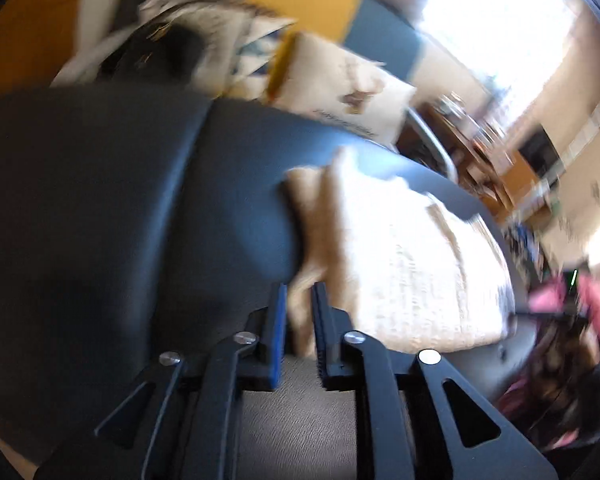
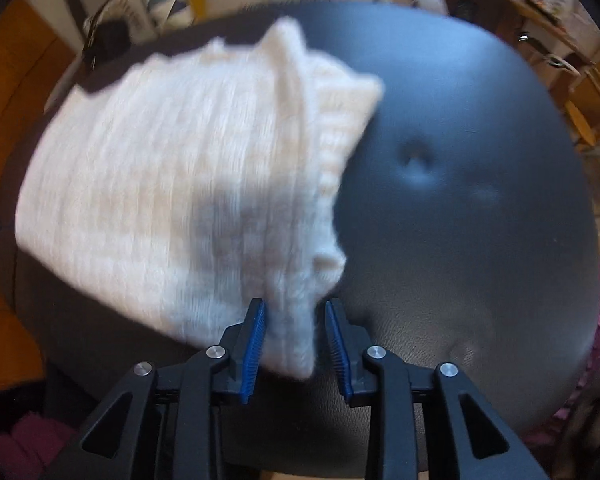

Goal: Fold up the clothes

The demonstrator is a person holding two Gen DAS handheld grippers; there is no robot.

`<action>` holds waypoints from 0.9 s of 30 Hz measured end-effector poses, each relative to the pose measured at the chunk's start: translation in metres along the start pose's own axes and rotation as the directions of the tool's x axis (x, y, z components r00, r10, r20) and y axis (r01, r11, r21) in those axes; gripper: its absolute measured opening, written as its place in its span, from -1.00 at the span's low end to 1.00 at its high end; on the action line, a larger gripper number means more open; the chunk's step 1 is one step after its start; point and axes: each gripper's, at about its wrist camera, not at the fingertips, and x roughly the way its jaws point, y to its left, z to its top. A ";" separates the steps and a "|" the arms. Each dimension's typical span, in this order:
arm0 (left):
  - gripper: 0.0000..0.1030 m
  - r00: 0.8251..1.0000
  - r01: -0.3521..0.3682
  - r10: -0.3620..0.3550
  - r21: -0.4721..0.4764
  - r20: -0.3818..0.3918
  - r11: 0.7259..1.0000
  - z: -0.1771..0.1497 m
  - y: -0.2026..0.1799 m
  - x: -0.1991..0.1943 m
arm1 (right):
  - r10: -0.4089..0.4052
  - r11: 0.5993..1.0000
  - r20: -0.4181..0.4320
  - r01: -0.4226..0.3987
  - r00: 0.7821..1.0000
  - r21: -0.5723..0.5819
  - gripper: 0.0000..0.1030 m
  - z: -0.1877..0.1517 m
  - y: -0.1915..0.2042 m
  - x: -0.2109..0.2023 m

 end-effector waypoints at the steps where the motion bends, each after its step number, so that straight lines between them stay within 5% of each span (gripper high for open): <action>1: -0.65 0.999 0.008 -0.006 0.049 -0.031 0.999 0.002 -0.008 0.010 | -0.019 1.000 0.049 0.020 0.999 -0.009 -0.40 0.001 0.005 -0.010; 5: -0.65 0.988 0.035 -0.010 0.166 -0.151 0.986 0.004 -0.021 0.044 | 0.064 0.995 0.152 -0.052 0.986 -0.082 -0.37 0.001 0.034 -0.037; 9: -0.64 0.979 0.110 -0.081 0.150 -0.186 0.983 -0.004 -0.013 0.037 | 0.132 0.977 0.121 -0.109 0.984 -0.181 -0.37 0.000 0.093 -0.029; 14: -0.36 0.972 0.156 -0.140 0.078 -0.187 0.985 0.012 0.011 0.043 | 0.147 0.958 0.043 -0.132 0.988 -0.255 -0.37 0.003 0.145 -0.004; 17: -0.34 0.954 0.223 -0.205 0.061 -0.217 0.973 0.014 0.015 0.049 | 0.204 0.950 0.021 -0.193 0.979 -0.244 -0.37 0.009 0.164 0.006; 23: -0.34 0.938 0.244 -0.184 0.184 -0.292 0.952 0.014 -0.013 0.066 | 0.441 0.872 -0.017 -0.433 0.897 -0.228 -0.37 0.048 0.226 0.025; 27: -0.31 0.908 0.320 -0.271 0.112 -0.319 0.941 0.015 -0.002 0.071 | 0.443 0.858 -0.057 -0.442 0.895 -0.262 -0.37 0.071 0.269 0.043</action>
